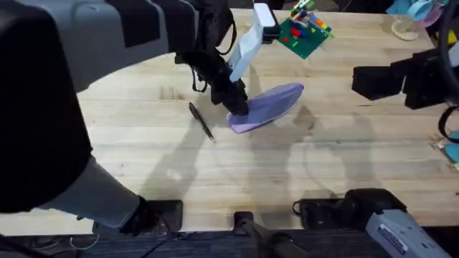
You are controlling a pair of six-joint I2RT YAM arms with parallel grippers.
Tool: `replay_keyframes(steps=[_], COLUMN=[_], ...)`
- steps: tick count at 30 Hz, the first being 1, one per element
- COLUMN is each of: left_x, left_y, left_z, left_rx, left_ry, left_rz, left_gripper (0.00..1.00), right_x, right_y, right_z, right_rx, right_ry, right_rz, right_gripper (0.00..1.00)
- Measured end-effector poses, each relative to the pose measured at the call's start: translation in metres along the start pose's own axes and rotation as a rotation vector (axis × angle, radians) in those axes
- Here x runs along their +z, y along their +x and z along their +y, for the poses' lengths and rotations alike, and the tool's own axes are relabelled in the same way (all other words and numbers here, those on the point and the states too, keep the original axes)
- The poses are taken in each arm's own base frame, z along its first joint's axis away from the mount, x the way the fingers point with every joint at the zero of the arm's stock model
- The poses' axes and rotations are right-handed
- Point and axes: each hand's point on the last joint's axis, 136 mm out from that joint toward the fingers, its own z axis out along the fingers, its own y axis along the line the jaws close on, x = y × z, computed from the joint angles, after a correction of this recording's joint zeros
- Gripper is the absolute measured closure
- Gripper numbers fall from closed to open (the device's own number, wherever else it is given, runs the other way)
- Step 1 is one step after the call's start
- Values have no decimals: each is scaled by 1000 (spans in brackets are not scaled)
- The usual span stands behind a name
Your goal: Unzip the bag, pick up the pens from the table one at a time and place them inside, then zip the bag closed.
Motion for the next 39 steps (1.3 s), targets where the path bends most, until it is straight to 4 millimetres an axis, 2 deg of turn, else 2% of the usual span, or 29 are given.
replay_keyframes(steps=[7, 12, 18, 23, 29, 36, 39], left_x=[0, 0, 0, 0, 0, 0, 0], left_y=[0, -1, -1, -1, -1, -1, -1], left_z=[0, 1, 1, 1, 1, 1, 2], left_rx=[0, 3, 4, 4, 5, 5, 6], left_ry=[0, -3, -4, -5, -5, -5, -7], left_rz=[0, -3, -3, -3, -3, -4, -5], left_gripper=[958, 958, 958, 958, 958, 958, 958], right_x=[2, 16, 31, 20, 13, 63, 76], right_y=[-8, -17, -24, -29, -17, -10, -5], right_z=[22, 36, 37, 26, 14, -32, -43], right_rx=[-4, -11, 1, -1, 46, 30, 25], right_ry=[-130, -236, -352, -483, -703, -687, -674], right_rz=[-34, -25, 65, 134, 214, 152, 146], right_gripper=[7, 9, 10, 10, 9, 7, 7])
